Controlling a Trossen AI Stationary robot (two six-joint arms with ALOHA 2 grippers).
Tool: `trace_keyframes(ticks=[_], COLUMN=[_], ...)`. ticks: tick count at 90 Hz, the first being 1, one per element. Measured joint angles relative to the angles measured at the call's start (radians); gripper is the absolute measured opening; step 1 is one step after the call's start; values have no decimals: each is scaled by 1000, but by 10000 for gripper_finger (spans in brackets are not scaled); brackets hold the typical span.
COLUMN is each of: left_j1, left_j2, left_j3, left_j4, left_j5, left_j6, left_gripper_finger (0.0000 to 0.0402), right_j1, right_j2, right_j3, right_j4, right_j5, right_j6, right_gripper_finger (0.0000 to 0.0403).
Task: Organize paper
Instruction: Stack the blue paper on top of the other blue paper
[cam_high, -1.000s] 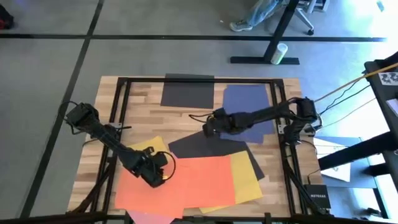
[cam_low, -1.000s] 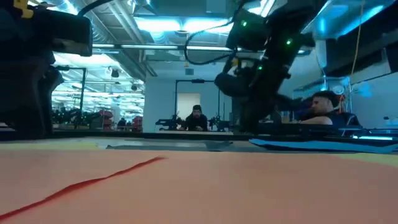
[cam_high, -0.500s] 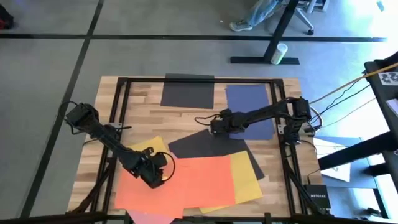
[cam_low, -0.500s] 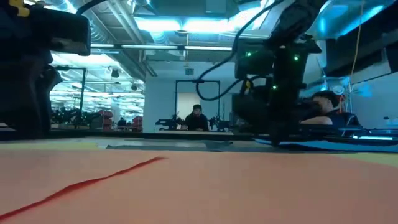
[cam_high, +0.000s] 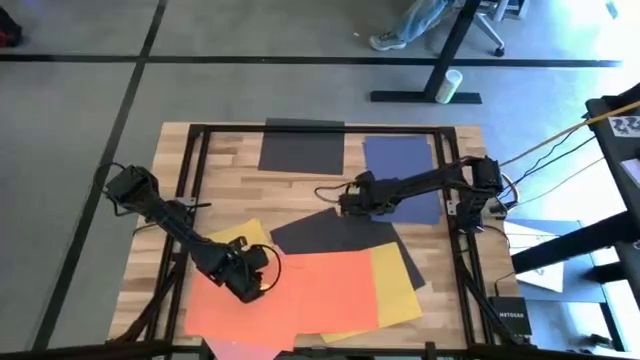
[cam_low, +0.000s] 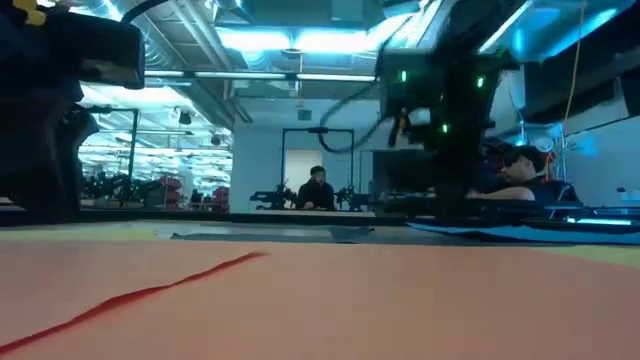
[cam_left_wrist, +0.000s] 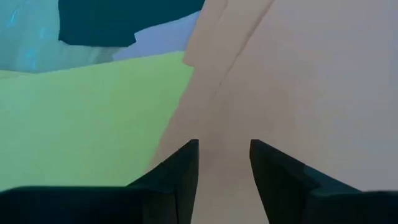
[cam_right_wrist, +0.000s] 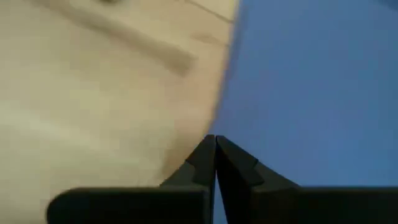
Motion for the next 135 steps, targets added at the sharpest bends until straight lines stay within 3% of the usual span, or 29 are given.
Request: trace_keyframes(ticks=[11, 24, 42, 70, 93, 135], left_j1=[-5, -25, -39, -30, -30, -16], left_j2=[0, 0, 0, 0, 0, 0], left_j3=[0, 0, 0, 0, 0, 0], left_j4=[-1, 0, 0, -1, 0, 7], left_j5=[0, 0, -11, -12, -19, -19], left_j6=[-16, -30, -46, -44, -26, -13], left_gripper_finger=[129, 129, 129, 129, 129, 129], right_j1=[80, 150, 247, 403, 363, 181], right_j2=[-1, -1, -1, -1, -18, -24], right_j3=[41, -25, -126, -146, -269, -333], right_j4=[-147, -272, -251, -226, -116, -175], right_j5=[-30, -76, -171, -227, -218, -100], right_j6=[123, 315, 500, 691, 687, 549], right_gripper_finger=[0, 0, 0, 0, 0, 0])
